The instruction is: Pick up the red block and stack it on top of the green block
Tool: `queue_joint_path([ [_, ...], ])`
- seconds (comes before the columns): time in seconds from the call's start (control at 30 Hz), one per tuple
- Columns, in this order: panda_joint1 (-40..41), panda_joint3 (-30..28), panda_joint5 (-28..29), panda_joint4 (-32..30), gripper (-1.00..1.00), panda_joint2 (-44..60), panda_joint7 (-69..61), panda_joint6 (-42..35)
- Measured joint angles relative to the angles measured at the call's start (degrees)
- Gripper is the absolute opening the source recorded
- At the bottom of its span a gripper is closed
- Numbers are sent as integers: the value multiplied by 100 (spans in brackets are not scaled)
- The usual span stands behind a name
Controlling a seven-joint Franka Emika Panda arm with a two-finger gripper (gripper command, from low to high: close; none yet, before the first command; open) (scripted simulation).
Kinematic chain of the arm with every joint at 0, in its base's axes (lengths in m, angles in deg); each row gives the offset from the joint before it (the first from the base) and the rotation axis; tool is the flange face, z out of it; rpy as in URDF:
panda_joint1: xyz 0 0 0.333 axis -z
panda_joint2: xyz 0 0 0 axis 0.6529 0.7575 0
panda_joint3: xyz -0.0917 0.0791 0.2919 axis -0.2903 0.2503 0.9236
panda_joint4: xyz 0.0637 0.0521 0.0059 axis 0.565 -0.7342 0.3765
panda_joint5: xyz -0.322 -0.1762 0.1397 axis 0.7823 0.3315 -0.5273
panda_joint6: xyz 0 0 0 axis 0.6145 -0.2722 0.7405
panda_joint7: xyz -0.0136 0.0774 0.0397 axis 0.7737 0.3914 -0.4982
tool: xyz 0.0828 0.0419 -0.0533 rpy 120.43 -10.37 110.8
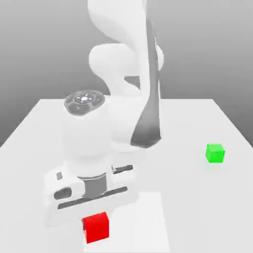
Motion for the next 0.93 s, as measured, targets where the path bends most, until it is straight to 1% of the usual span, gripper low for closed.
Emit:
queue_joint_path([
  [0.17,-725,910,-129,-603,-100,-595,-398,-14],
  [0.2,-1015,1118,-171,-740,-100,-732,-498,-12],
  [0.27,-1862,1560,-295,-1051,-100,-1065,-762,-25],
  [0.33,-2752,1833,-394,-1371,-100,-1420,-1015,-42],
  [0.43,-3301,2198,-434,-1802,-100,-1885,-1273,-38],
  [0.57,-4204,2876,-439,-2361,-100,-2491,-1570,-29],
  [0.63,-4305,3060,-312,-2460,-100,-2357,-1538,214],
  [0.7,-4259,3121,-60,-2477,-100,-2007,-1378,575],
  [0.77,-4163,3139,323,-2474,-100,-1597,-1116,966],
  [0.83,-4100,3031,884,-2463,-100,-1166,-728,1358],
  [0.87,-4087,2992,1077,-2459,100,-1038,-594,1473],
  [0.93,-4086,2992,1077,-2459,100,-1038,-594,1473],
])
